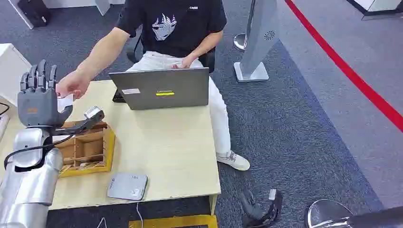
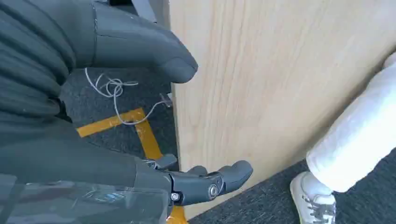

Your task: Pass the card to the sensor for recognition and then transmit it.

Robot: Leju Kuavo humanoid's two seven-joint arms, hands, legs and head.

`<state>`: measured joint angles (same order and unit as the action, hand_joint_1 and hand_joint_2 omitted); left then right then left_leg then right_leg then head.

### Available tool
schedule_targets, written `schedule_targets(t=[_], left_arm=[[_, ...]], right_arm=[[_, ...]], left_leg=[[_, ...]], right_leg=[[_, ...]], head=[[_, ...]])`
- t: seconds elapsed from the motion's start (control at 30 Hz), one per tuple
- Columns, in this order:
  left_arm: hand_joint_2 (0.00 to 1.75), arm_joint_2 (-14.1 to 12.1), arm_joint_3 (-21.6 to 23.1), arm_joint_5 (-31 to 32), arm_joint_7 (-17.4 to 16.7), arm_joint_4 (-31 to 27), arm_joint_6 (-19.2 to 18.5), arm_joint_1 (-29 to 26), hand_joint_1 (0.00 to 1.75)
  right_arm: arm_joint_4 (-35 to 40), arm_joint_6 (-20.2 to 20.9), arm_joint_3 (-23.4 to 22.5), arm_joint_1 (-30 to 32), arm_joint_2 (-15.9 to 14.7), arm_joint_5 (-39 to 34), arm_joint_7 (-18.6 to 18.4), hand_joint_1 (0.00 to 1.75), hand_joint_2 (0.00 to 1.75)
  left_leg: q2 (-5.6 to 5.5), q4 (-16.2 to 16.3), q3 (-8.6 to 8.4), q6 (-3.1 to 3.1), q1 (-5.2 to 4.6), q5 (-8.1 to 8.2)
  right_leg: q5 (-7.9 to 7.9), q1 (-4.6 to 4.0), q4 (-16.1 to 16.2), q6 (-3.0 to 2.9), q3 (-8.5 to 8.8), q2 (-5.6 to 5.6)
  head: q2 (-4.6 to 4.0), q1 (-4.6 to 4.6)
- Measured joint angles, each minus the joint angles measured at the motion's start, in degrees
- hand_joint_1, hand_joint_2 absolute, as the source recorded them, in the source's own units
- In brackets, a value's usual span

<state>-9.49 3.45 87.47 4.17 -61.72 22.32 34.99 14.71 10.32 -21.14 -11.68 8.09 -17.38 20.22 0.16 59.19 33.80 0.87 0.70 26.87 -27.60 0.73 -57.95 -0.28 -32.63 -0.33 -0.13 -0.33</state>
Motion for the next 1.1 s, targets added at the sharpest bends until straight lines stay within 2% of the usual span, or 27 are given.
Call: schedule_targets(t=[0.03,0.07,0.4,0.87,0.97,1.1], left_arm=[[1.75,-0.2,0.4,0.1,0.0,0.3,0.6,0.2,0.00],[1.75,-0.2,1.0,0.2,0.1,0.4,1.1,0.3,1.75],[1.75,-0.7,2.6,-0.3,0.0,-0.1,3.2,-1.2,1.75],[1.75,-1.8,2.6,-0.8,-0.2,-1.2,3.8,-3.2,1.75],[1.75,-1.9,2.6,-0.7,2.2,-5.6,6.5,-7.1,1.75],[1.75,-1.1,4.7,1.7,4.5,-16.0,8.2,-20.5,1.75]], right_arm=[[0.0,-0.1,0.1,0.0,0.0,0.1,0.0,0.00,1.75],[0.0,-0.2,0.2,-0.1,0.0,0.4,0.0,0.00,1.75],[0.0,-1.1,1.5,-0.1,0.3,1.6,0.3,0.00,1.75],[0.0,-1.1,1.5,0.0,0.5,1.5,0.4,0.00,1.75],[0.0,-1.1,1.5,0.1,0.5,0.8,1.4,0.00,1.75],[0.0,-1.0,1.1,1.0,0.5,-0.3,3.0,0.00,1.75]], left_leg=[[-0.01,0.0,0.00,0.00,0.01,0.00],[-0.01,0.0,0.00,0.00,0.01,0.00],[0.00,0.0,0.01,0.00,0.02,0.00],[-0.01,0.0,0.02,0.00,0.02,0.00],[0.12,0.0,-0.02,0.00,-0.01,0.04],[0.30,0.0,-0.08,-0.11,-0.05,0.26]], right_leg=[[0.00,0.00,0.0,0.00,0.00,0.00],[0.00,0.00,0.0,0.00,0.00,0.00],[0.00,-0.01,0.0,0.00,0.00,0.00],[0.00,-0.01,0.0,0.00,0.00,0.00],[-0.01,0.00,0.0,0.00,0.00,0.14],[-0.12,0.04,0.1,0.06,-0.01,0.37]], head=[[0.00,0.00],[0.00,0.00],[0.00,0.00],[0.00,0.02],[0.00,0.04],[0.00,-0.04]])
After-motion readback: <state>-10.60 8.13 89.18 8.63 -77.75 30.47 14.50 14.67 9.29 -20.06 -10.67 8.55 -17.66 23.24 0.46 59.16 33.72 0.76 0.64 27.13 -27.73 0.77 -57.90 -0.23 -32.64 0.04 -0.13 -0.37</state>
